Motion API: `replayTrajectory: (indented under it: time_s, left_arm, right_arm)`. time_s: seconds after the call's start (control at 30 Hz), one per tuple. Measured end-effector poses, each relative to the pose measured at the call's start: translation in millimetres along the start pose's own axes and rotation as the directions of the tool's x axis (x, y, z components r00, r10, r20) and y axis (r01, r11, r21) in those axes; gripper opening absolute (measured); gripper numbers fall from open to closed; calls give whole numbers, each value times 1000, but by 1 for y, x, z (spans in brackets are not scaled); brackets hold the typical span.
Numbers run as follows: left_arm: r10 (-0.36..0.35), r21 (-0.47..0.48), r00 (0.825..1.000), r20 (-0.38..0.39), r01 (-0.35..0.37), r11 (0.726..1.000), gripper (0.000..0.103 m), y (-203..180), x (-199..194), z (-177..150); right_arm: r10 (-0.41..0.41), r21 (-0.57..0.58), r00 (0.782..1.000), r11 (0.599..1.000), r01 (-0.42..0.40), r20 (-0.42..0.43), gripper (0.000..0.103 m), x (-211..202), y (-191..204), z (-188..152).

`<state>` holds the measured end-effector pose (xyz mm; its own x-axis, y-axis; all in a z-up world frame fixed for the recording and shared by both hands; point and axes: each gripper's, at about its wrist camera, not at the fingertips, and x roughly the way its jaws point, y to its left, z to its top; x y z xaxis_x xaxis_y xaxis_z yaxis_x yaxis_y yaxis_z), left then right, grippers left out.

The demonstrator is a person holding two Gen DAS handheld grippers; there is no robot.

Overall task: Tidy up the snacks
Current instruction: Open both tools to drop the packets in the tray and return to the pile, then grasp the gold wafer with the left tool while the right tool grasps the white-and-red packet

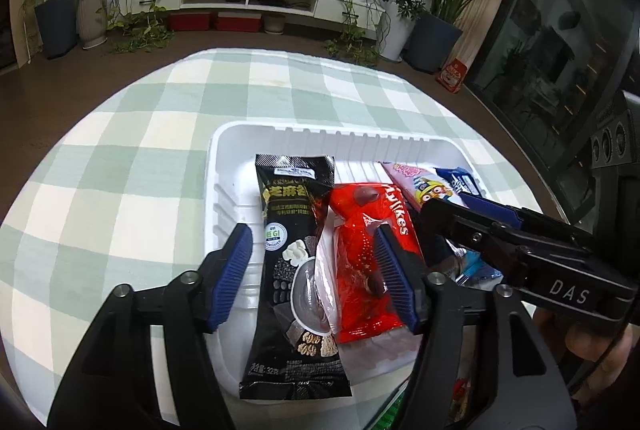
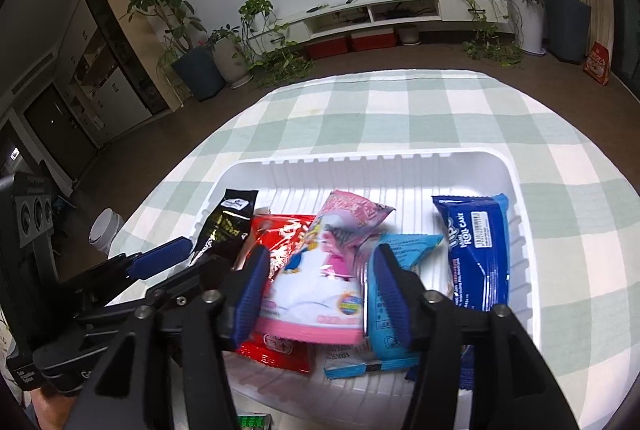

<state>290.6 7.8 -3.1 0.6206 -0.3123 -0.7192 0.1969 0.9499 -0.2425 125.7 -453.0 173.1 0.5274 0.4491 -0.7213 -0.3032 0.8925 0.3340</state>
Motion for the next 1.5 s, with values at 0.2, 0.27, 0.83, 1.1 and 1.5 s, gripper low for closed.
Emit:
replayTrajectory:
  time_s: [0.2, 0.27, 0.83, 1.1, 1.5]
  left_arm:
    - [-8, -16, 1000, 25, 8, 1000, 84, 1, -18, -1]
    - [-15, -16, 999, 33, 16, 1000, 89, 0, -25, -2]
    - [-44, -22, 982, 181, 49, 999, 102, -28, -123, -98]
    - [33, 19, 991, 132, -35, 999, 102, -73, -160, -171]
    - [143, 73, 989, 22, -145, 987, 102, -126, -132, -214]
  right_arm:
    - [35, 37, 998, 999, -37, 49, 80, -19, -6, 4]
    - [55, 49, 995, 997, -59, 86, 82, -30, -8, 7]
    - [133, 190, 944, 962, -197, 302, 103, -121, -43, -23]
    - [-23, 242, 951, 969, -55, 310, 103, -175, -62, -83]
    - [-32, 255, 961, 966, -41, 274, 103, -188, -60, -117]
